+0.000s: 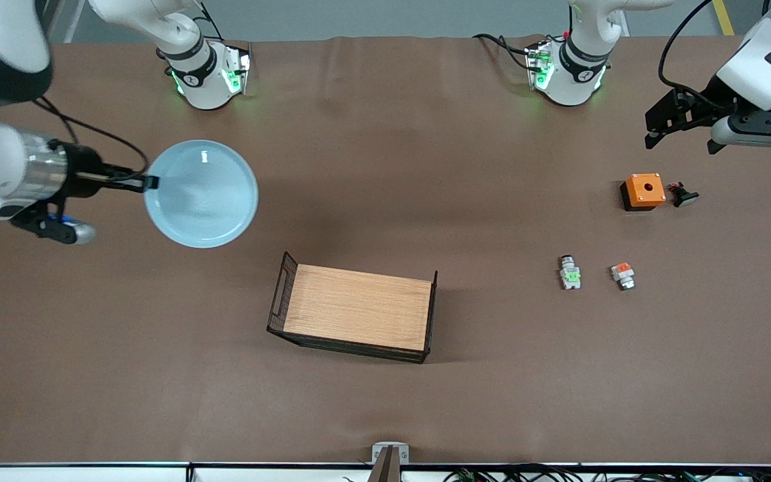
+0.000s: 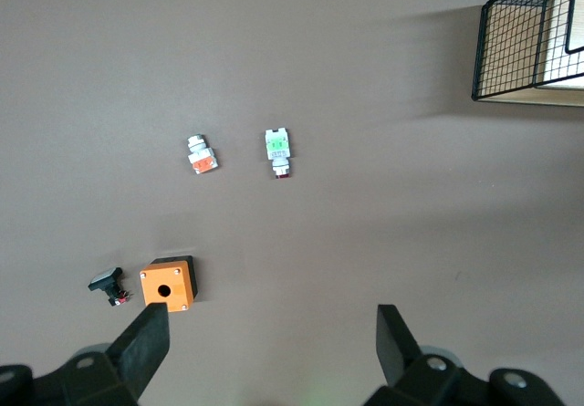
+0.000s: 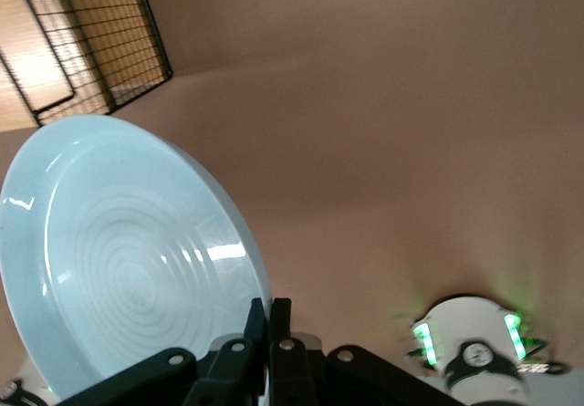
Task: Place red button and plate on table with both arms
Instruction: 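Carry the plate away from the tray with the right gripper, then lower the plate onto the table and open the right gripper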
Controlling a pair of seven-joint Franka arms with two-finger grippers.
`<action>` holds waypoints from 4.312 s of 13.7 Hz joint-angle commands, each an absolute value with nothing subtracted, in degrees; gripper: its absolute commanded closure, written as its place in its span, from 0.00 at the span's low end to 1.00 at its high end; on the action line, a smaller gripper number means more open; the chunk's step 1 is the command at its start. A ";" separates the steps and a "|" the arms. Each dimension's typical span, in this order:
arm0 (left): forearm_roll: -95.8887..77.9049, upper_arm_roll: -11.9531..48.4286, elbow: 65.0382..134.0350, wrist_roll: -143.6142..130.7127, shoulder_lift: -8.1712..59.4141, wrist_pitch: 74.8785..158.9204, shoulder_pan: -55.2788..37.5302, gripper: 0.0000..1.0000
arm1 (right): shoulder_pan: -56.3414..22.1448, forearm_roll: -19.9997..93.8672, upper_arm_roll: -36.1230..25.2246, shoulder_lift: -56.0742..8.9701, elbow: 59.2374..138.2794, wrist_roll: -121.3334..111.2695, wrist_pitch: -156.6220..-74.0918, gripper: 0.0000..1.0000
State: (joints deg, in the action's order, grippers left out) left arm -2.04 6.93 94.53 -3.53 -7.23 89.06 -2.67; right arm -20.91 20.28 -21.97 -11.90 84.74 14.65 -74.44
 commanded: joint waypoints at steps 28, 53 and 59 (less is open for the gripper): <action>-0.44 8.17 95.80 -3.43 -8.44 89.30 -2.37 0.00 | -3.08 32.08 -24.61 -36.65 101.34 -64.16 -119.18 0.98; -0.53 8.35 95.71 -3.52 -8.44 89.30 -2.29 0.00 | -3.77 27.71 -25.22 -36.57 93.44 -58.05 -109.44 0.00; -0.53 8.35 95.71 -3.60 -8.44 89.30 -2.29 0.00 | -10.27 13.29 -24.17 -28.58 80.97 -23.87 -86.61 0.00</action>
